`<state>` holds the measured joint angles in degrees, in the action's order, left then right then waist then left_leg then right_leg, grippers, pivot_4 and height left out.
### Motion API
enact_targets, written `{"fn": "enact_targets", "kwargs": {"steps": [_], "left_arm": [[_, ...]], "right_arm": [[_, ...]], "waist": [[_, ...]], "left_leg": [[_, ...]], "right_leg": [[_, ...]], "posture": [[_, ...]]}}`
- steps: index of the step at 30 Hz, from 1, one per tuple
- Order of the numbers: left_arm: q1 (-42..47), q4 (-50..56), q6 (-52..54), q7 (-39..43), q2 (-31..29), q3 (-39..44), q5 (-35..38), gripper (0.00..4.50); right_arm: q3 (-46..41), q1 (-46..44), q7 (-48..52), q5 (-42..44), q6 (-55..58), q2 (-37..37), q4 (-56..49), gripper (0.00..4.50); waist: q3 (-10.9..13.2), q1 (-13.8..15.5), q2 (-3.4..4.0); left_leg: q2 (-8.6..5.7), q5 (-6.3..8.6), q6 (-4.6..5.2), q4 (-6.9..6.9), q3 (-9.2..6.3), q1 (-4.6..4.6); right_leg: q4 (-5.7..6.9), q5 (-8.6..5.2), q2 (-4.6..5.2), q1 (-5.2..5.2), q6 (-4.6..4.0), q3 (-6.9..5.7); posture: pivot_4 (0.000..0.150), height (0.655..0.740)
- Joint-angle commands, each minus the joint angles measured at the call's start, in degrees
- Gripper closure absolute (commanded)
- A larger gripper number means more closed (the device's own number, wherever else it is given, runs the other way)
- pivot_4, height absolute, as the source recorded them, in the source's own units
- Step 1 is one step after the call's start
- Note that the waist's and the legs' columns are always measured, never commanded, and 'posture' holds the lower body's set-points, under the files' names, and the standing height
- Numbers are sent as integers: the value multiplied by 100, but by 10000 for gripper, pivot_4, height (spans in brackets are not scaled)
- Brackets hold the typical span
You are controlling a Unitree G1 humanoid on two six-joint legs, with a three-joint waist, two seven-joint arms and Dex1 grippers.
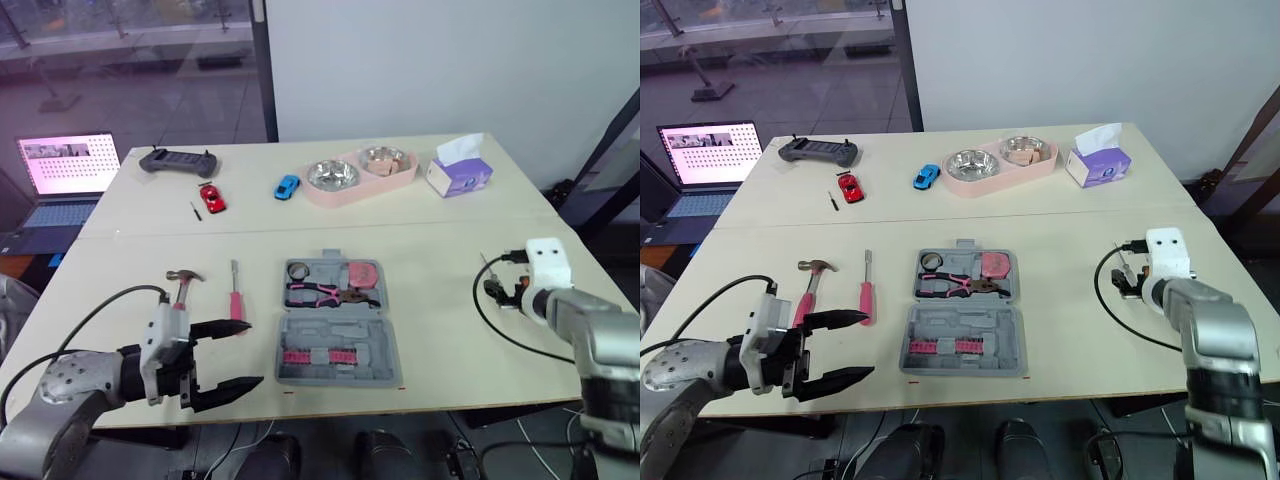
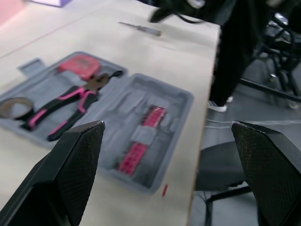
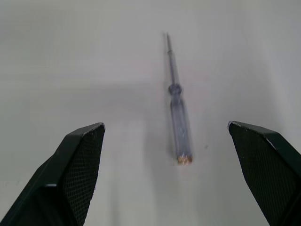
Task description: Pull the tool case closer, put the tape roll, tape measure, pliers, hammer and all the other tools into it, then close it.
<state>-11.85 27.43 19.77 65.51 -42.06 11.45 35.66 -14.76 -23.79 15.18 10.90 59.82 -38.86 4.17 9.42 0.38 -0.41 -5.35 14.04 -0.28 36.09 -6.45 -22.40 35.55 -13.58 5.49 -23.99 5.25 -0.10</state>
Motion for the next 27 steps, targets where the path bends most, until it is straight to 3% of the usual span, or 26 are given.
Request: {"fn": "enact_targets", "kwargs": {"steps": [1, 12, 18, 21, 24, 25, 26, 27], "left_arm": [[-5, 285, 24, -95, -28, -58, 85, 0], [201, 503, 17, -380, -9, -99, 128, 0], [281, 776, 170, -538, 24, -3, 519, 0], [290, 738, 130, -506, -23, 20, 551, 0], [329, 678, 46, -439, -19, 12, 539, 0], [364, 643, -10, -439, 30, -31, 506, 0], [391, 599, -97, -440, 92, -75, 447, 0], [414, 542, -230, -445, 183, -127, 363, 0]], "right_arm": [[528, -834, 330, -321, -370, -313, 1322, 777], [1466, -2363, 975, -934, -1268, -348, 4352, 777], [1688, -2676, 1330, -1143, -1721, -275, 5166, 777], [1698, -2739, 1395, -1183, -1830, -228, 5366, 9576], [1686, -2782, 1428, -1211, -1853, -187, 5437, 24560], [1682, -2786, 1437, -1208, -1823, -166, 5428, 25250], [1673, -2789, 1446, -1204, -1803, -149, 5425, 31152], [1657, -2787, 1455, -1206, -1799, -140, 5426, 32679]], "waist": [[0, -5, 0], [1, -14, 2], [1, -52, 2], [1, -103, 2], [1, -114, 2], [1, -115, 2], [1, -109, 2], [1, -111, 3]], "left_leg": [[1, 0, 0, -2, 0, 1], [2, 0, 1, 1, 7, -1], [2, 0, 0, -6, 7, -1], [2, 0, 0, -2, 6, -1], [3, 0, 0, -3, 6, 0], [3, 0, 0, -3, 6, 0], [3, 0, 0, -3, 6, 0], [3, 0, 0, -2, 6, 0]], "right_leg": [[-1, 0, -1, 1, 0, 0], [-5, 4, -4, 0, 0, -1], [-9, 8, -5, -1, 6, 0], [-7, 7, -6, 0, 3, 0], [-6, 8, -8, 0, 5, 0], [-6, 8, -8, 0, 5, 0], [-6, 8, -10, 0, 6, 0], [-6, 8, -10, 0, 5, 0]], "posture": [[1500, 7400], [1500, 7400], [1500, 7400], [1500, 7400], [1500, 7400], [1500, 7400], [1500, 7400], [1500, 7400]]}}
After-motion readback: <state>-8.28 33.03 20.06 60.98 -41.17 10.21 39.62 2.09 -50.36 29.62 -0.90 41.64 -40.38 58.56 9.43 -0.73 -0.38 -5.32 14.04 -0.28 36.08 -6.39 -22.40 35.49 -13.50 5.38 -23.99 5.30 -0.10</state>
